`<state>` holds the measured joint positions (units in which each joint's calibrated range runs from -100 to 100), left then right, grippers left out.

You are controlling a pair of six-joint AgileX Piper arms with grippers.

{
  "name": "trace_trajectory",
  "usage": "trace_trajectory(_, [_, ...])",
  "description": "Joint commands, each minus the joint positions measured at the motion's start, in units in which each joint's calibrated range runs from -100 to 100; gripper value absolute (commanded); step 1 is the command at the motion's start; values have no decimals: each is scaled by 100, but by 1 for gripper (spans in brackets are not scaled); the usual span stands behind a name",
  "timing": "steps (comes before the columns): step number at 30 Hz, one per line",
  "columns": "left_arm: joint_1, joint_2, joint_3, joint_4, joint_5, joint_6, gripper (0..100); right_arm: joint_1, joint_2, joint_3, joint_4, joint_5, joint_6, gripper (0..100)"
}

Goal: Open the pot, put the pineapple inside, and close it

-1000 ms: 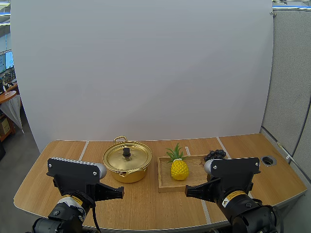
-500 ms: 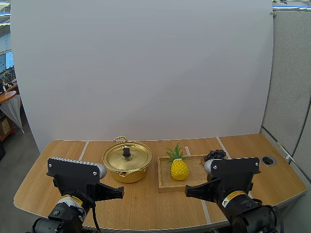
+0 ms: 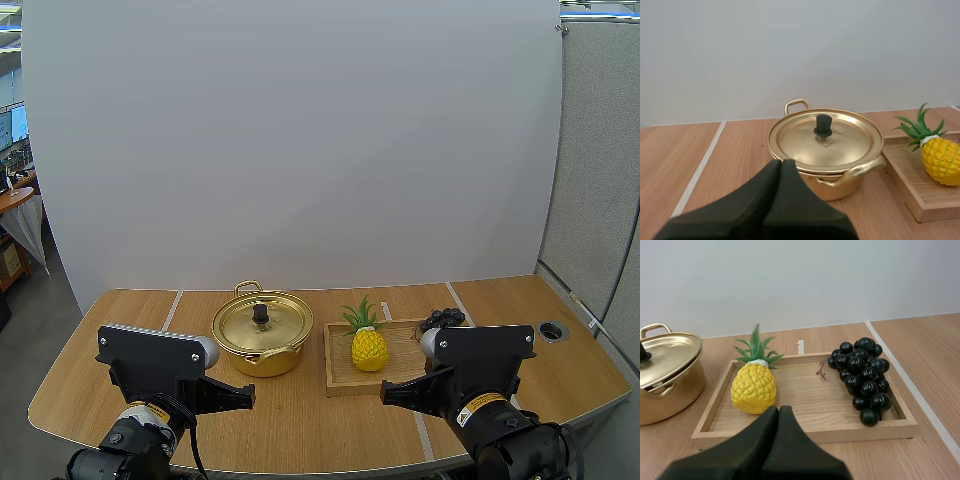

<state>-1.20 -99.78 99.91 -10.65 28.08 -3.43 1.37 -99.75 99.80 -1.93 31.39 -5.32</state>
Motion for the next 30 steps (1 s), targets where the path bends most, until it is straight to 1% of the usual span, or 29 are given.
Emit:
trace_trajectory(1, [6,-22,9,25,-61,-19,0,8,-25,20,38,-22,-30,0])
trace_trajectory(10, [6,-22,9,25,-146,-19,0,8,-25,20,36,-122,-30,0])
trace_trajectory(14, [6,-22,-56,177,-419,29,0,8,-25,-53,-161,-225,-30,0])
trace_trajectory(18, [6,-22,-685,177,-419,19,0,8,-25,-680,-179,75,-30,0])
trace_trajectory(19, [6,-22,-939,177,-419,19,0,8,-25,-1089,-179,410,-30,0])
trace_trajectory(25, [6,-22,-2123,177,-383,19,0,8,-25,-2586,-179,1893,-30,0])
trace_trajectory(28, [6,-22,-2660,180,114,19,0,8,-25,-3212,-179,2400,-30,0])
trace_trajectory(30, [6,-22,-3057,180,771,19,0,8,-25,-3581,-179,2716,-30,0])
